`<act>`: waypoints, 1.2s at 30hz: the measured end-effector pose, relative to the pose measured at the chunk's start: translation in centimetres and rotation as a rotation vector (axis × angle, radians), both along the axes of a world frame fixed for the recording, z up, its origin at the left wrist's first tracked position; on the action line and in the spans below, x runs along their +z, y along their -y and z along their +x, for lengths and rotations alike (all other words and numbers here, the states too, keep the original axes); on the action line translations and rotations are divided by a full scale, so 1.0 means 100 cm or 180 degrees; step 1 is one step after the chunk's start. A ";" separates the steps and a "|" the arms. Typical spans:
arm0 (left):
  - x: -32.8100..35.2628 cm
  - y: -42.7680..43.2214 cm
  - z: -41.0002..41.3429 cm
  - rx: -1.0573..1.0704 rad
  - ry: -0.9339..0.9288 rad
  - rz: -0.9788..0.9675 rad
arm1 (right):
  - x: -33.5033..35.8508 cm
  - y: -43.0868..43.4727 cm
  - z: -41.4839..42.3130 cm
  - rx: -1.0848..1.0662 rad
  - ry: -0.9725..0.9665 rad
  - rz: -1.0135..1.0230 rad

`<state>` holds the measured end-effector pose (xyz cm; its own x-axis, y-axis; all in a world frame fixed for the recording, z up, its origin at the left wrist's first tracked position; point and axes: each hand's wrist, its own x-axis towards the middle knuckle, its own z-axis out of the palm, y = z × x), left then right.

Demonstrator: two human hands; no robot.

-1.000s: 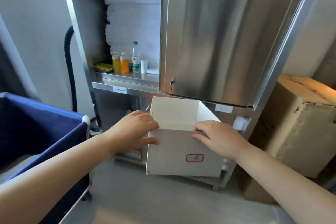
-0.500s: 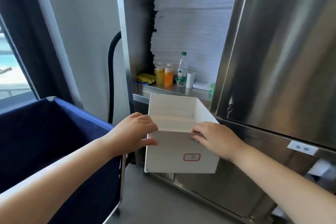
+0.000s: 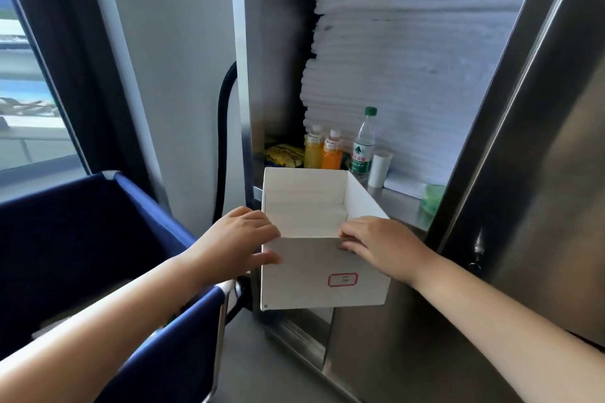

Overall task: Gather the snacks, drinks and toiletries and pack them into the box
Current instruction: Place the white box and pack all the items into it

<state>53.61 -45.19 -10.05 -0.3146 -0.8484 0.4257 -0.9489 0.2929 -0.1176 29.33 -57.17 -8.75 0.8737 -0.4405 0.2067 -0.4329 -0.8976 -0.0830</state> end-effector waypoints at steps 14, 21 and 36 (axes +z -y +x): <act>-0.013 0.037 0.022 -0.0122 -0.0140 0.0451 | -0.013 0.071 0.025 0.0500 0.0043 0.0393; -0.021 0.068 0.015 -0.0486 -0.0502 0.0748 | -0.021 0.100 0.021 0.0029 0.0039 0.0603; -0.041 0.127 0.020 -0.1044 -0.1015 0.1027 | -0.024 0.112 -0.017 -0.1098 -0.0060 0.0991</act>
<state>55.64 -57.88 -14.19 -0.4822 -0.8308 0.2779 -0.7759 0.5523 0.3050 27.64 -68.32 -11.12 0.6676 -0.7445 0.0040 -0.7057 -0.6345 -0.3152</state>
